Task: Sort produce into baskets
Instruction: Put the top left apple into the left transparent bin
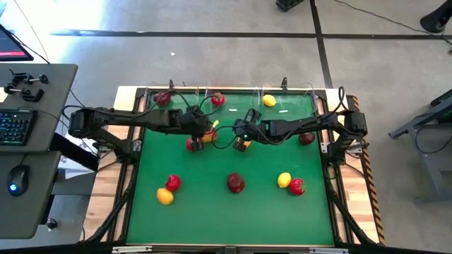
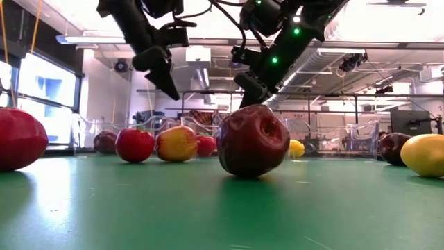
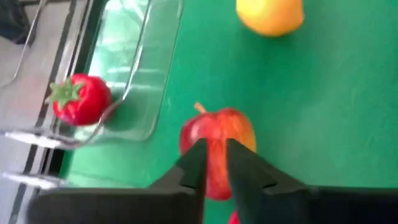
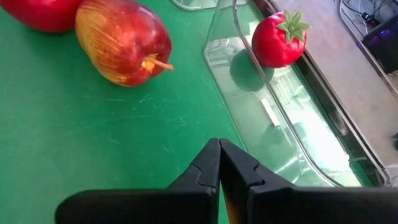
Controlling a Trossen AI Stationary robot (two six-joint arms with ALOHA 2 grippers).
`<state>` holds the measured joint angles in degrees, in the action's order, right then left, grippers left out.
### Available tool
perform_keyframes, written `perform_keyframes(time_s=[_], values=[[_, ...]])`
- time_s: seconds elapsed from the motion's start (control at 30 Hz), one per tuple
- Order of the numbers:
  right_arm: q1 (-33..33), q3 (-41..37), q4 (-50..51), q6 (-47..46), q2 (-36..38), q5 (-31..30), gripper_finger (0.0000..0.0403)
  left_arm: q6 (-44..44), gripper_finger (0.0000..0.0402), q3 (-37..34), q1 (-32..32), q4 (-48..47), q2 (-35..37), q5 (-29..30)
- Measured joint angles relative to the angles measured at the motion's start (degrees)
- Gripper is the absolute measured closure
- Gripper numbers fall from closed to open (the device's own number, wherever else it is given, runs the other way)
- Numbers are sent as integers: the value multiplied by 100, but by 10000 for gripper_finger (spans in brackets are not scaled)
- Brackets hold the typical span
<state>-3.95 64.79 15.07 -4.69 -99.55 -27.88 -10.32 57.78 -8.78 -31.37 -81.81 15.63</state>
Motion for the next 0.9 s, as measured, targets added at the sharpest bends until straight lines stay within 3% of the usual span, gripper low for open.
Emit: perform_keyframes(time_s=[0.27,0.4,0.73,0.9], values=[[0,0,-14,0,0,1,403,421,166,-4,7,-226,-427,105],[0,0,-15,0,0,98,403,465,112,-4,21,-122,-694,411],[0,0,-24,17,-2,133,403,537,100,-4,-139,-78,-1028,443],[0,0,-25,17,-2,133,403,561,101,-4,-253,-72,-1028,12]])
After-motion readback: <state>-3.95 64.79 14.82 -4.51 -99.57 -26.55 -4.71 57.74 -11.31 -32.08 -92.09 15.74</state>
